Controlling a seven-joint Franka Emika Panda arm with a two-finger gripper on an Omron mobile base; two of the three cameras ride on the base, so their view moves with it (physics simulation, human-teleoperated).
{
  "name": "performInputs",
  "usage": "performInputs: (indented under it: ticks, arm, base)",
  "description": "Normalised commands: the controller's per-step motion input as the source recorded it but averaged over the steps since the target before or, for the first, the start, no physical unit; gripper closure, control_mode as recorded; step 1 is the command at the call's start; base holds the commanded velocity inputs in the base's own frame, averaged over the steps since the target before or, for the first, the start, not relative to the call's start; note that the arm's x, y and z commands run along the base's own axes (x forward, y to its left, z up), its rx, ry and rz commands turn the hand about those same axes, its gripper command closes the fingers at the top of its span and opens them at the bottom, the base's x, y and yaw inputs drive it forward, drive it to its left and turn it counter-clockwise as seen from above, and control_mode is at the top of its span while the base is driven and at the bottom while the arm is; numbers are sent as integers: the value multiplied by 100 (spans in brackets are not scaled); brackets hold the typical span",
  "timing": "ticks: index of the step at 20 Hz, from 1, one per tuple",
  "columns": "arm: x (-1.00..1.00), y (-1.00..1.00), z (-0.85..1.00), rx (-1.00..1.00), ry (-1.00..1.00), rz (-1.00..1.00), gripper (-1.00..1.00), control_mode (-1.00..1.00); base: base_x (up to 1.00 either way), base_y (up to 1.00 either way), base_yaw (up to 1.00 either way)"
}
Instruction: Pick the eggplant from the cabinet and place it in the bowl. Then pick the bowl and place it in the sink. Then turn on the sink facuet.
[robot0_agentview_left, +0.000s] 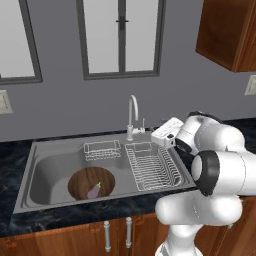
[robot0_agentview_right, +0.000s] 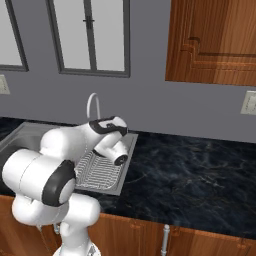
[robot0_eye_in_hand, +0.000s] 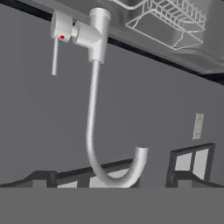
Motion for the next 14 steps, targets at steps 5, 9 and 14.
performInputs:
  ticks: [5, 9, 14]
  arm:
    - [56, -11, -8, 3, 4, 0, -100, -100]
    - [64, 0, -1, 1, 10, 0, -100, -100]
    - [46, 0, -19, 0, 13, 0, -100, -100]
  base:
    - [0, 0, 0]
    - [0, 0, 0]
    - [0, 0, 0]
